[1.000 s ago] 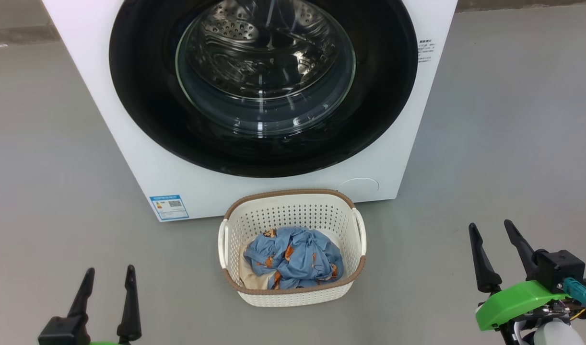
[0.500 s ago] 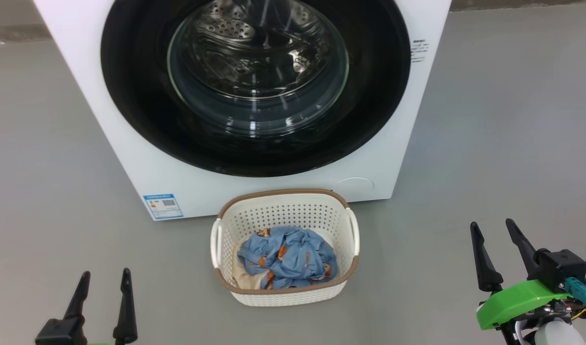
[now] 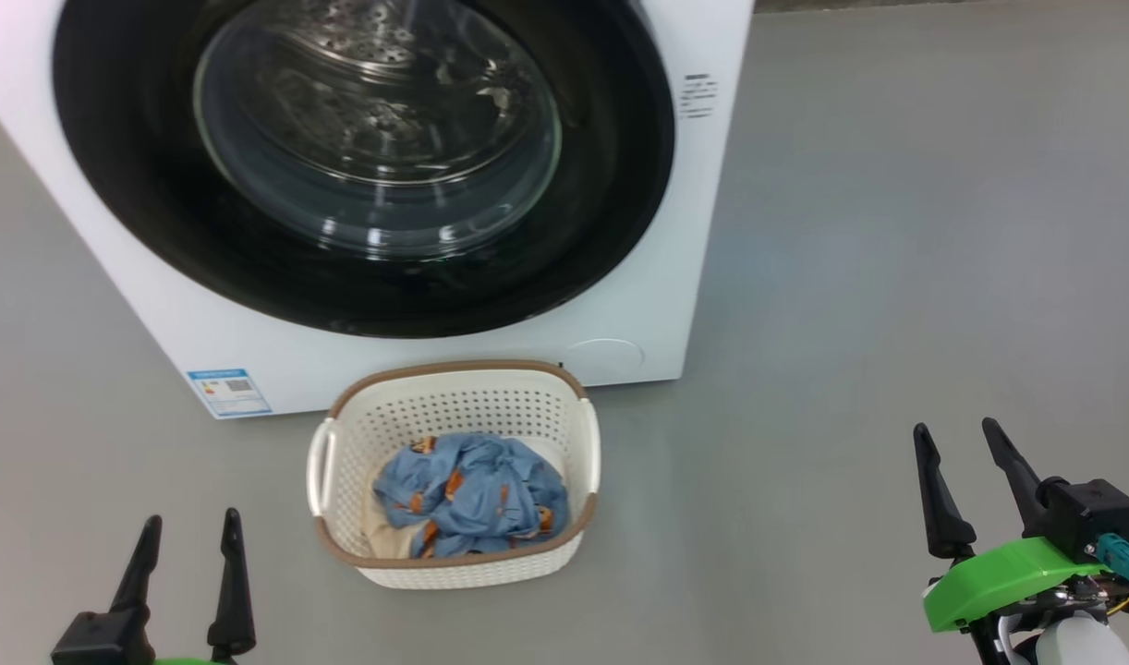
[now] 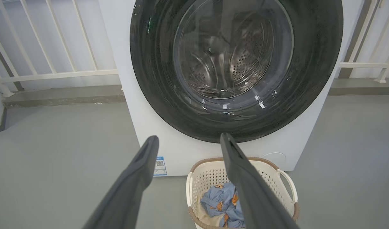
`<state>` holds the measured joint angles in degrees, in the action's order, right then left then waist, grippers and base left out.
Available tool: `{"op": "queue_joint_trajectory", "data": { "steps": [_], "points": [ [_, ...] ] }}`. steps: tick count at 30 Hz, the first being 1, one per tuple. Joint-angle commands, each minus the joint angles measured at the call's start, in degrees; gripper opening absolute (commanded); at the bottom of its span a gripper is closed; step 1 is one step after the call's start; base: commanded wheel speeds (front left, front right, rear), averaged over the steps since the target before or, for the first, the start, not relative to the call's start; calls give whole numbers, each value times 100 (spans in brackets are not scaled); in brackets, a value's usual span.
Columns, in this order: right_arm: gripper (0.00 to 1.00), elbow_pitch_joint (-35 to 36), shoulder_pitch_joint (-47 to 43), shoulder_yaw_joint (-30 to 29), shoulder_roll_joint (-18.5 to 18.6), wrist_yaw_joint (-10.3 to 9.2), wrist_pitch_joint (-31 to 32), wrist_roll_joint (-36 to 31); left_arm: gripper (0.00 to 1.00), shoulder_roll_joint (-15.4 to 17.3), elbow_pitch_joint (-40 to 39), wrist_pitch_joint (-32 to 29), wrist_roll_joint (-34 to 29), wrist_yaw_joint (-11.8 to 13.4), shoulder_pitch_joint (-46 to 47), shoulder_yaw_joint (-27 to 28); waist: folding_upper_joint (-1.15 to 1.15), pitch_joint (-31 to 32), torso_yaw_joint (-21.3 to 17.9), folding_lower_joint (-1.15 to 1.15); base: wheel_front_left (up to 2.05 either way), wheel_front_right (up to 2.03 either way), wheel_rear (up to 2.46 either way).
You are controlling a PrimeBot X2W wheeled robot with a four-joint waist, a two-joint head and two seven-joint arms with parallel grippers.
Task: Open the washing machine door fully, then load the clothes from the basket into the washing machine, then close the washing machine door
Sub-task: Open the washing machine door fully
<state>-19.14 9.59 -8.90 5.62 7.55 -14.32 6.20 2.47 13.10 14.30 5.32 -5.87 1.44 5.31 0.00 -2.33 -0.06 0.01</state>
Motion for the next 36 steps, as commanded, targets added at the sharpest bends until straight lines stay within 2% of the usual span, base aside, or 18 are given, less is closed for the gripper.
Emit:
{"op": "queue_joint_trajectory", "data": {
  "steps": [1,10,36],
  "points": [
    [100,165,181,113,32,-6,-68,10,100,78,-151,70,18,-23,201,177,0,-21,8,0,86,86,-172],
    [100,153,209,121,42,-6,-68,17,100,66,-132,70,-10,-61,253,148,0,-56,33,0,47,47,-93],
    [100,149,238,93,31,-6,-68,30,100,47,-339,70,-91,-103,152,72,0,-49,10,0,0,0,-1]
  ]
}}
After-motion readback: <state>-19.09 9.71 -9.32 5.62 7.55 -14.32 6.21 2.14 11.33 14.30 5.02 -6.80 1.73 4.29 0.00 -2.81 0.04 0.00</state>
